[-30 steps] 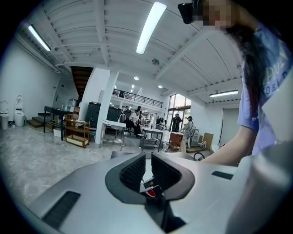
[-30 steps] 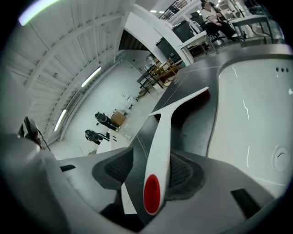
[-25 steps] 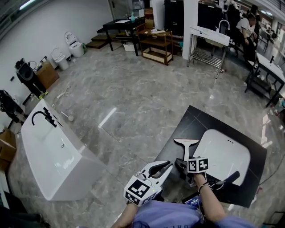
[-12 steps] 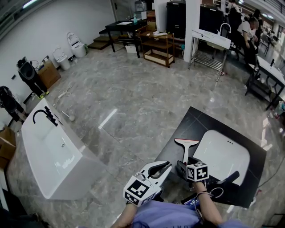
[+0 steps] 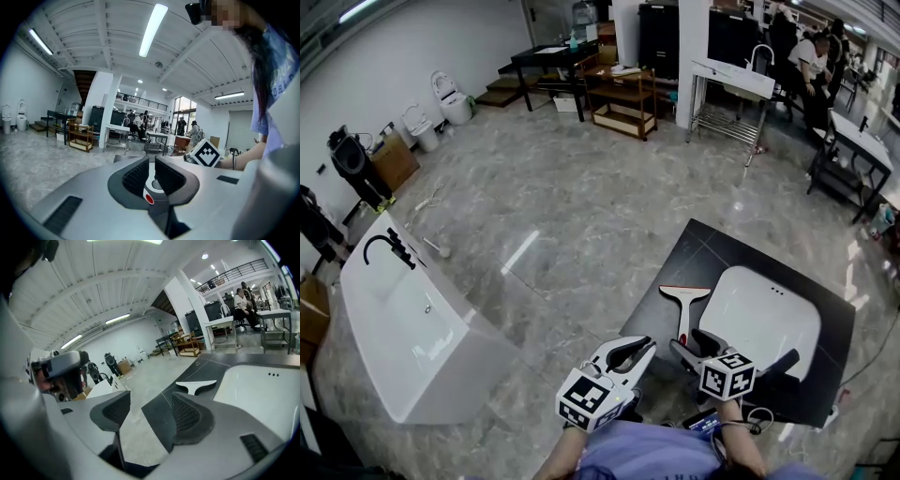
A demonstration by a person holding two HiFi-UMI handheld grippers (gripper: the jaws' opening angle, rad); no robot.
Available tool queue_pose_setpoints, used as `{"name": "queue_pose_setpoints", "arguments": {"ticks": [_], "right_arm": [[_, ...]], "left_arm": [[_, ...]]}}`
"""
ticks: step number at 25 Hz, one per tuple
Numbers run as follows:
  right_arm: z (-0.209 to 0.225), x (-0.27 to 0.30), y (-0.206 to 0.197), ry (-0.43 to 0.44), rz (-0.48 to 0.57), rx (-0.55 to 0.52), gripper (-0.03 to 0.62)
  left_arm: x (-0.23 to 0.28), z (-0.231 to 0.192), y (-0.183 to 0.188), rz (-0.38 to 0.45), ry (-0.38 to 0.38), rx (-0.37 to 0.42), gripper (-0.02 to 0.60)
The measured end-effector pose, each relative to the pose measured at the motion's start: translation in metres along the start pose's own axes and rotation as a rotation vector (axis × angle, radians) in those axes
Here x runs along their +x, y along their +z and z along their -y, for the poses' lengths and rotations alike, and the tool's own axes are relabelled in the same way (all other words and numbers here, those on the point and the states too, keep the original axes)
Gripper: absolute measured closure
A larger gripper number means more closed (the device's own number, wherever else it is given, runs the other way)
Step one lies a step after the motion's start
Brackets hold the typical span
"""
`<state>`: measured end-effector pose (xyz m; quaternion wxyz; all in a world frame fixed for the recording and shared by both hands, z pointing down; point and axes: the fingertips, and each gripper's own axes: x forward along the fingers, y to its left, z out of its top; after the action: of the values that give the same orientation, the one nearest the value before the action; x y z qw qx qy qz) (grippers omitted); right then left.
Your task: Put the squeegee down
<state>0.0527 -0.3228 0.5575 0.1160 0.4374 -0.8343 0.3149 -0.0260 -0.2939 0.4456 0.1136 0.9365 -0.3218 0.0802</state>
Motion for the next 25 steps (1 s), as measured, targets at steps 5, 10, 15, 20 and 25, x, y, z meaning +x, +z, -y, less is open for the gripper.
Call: {"name": "queue_pose_setpoints", "arguments": {"ticks": [5,10,15,20,25], "right_arm": [[-0.016,-0.027,0.005,0.063,0.066,0.052,0.324],[-0.021,-0.052,0.011,0.062,0.121,0.036,0.384],[-0.026,-0.072,0.014,0.083,0.129,0.019,0.417],[-0.031,-0.087,0.01,0.096,0.132,-0.009,0.465],[-0.044,-0.098,-0.002,0.152,0.111,-0.028,0.479]], "left_arm": [[0.004,0.009,-0.003,-0.006,-0.009,-0.003,0.532],[0.008,0.022,-0.006,-0.012,-0.014,-0.001,0.532],[0.01,0.038,-0.01,-0.026,-0.011,0.001,0.532],[0.004,0.057,-0.011,-0.034,0.011,0.007,0.532],[-0.013,0.076,-0.019,-0.047,0.067,0.006,0.532]]}}
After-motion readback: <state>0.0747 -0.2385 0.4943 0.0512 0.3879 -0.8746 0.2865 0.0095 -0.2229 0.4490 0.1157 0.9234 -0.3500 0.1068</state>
